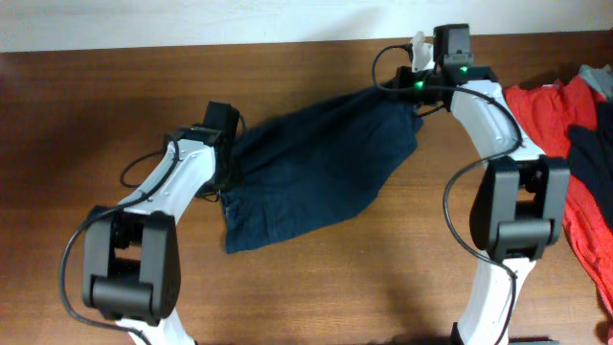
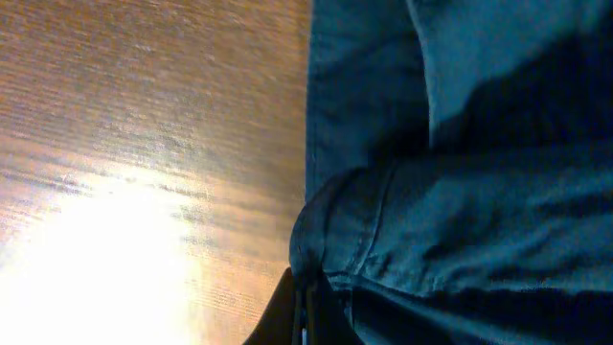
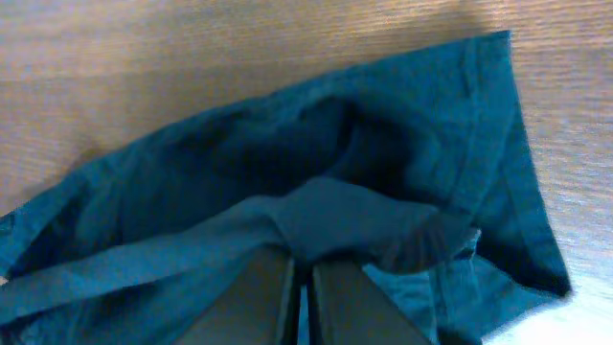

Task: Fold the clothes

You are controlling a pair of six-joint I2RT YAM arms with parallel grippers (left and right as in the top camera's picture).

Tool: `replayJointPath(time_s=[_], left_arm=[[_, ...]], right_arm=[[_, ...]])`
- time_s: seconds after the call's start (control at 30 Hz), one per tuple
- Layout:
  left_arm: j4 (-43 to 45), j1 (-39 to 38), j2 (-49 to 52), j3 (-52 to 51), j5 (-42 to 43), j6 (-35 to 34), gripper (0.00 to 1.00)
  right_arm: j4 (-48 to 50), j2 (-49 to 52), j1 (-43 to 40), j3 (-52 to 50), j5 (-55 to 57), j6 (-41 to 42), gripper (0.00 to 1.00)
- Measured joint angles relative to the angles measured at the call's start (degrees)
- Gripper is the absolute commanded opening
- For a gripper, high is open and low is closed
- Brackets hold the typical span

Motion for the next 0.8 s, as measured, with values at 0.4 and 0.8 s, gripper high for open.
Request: replayJointPath(time_s=[0.4,0.8], left_arm=[[-0.8,2.8,1.2,4.8,-2.4,-0.5,0.38],[-8.9,3.9,1.0,32.1,5.3,10.9,0.28]], right_arm=[[0.4,2.7,-2.2,0.1,2.0,0.6,0.53],[-21.5,-6.4,-6.0,0.8,-1.6,-0.5,0.40]])
